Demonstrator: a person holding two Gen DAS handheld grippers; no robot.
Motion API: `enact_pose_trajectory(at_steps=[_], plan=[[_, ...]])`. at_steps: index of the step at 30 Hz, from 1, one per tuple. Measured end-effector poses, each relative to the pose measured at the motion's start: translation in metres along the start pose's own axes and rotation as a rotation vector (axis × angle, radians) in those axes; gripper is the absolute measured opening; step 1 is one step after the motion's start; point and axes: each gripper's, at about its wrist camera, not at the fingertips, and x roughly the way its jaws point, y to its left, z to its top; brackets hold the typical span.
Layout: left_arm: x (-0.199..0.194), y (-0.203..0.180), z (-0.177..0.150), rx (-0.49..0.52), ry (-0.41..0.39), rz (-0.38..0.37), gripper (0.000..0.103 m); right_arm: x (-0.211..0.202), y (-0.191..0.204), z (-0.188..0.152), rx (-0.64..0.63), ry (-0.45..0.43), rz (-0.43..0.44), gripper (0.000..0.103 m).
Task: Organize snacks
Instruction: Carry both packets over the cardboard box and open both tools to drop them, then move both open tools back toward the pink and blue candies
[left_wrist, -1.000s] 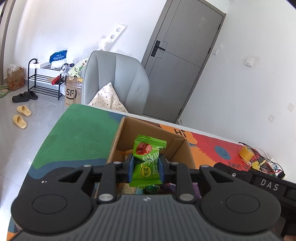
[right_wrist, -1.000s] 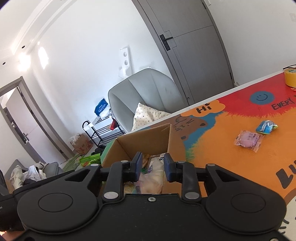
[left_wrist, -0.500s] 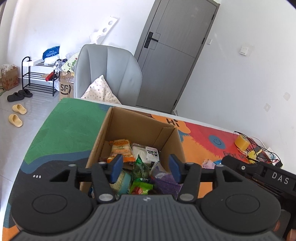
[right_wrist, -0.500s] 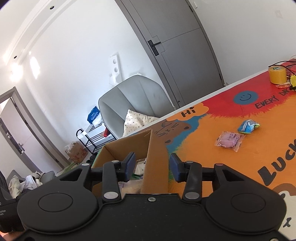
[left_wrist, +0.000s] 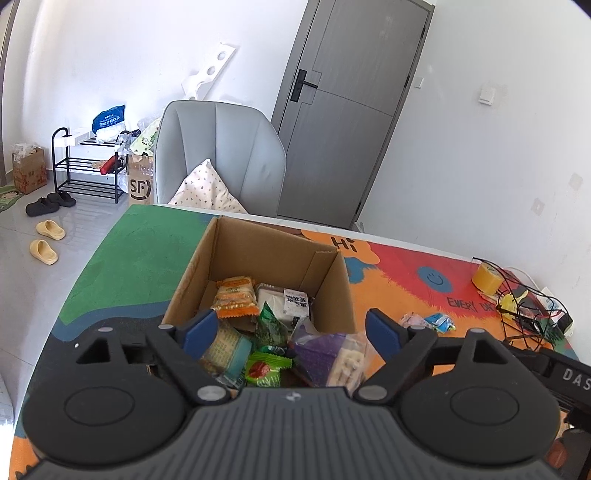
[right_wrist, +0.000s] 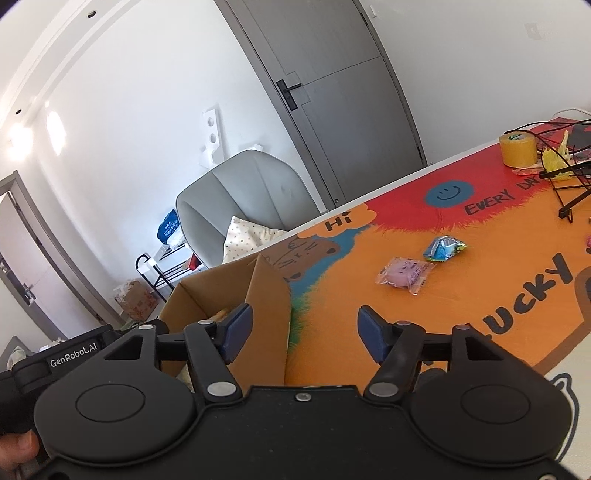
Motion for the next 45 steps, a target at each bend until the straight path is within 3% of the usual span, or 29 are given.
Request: enact_pose_trajectory(at_steps=[23,34,45], plan=[[0.005,-0.078,-0.021,0.129,0.03,-0.06,0.095,-0.043,-0.058,0.008,0.045,-0.065,-0.094,0.097],[0.027,-0.123,-0.019,0.168,0.026,-0.09,0.096,-0.042,-0.097,0.015,0.101,-0.101,-0.158,0.097],[0.07,-0.159,-0.02,0.157,0.056,-0.076,0.096,-0.012,-0.135,0.025,0.15,-0.075,-0.133,0.096]])
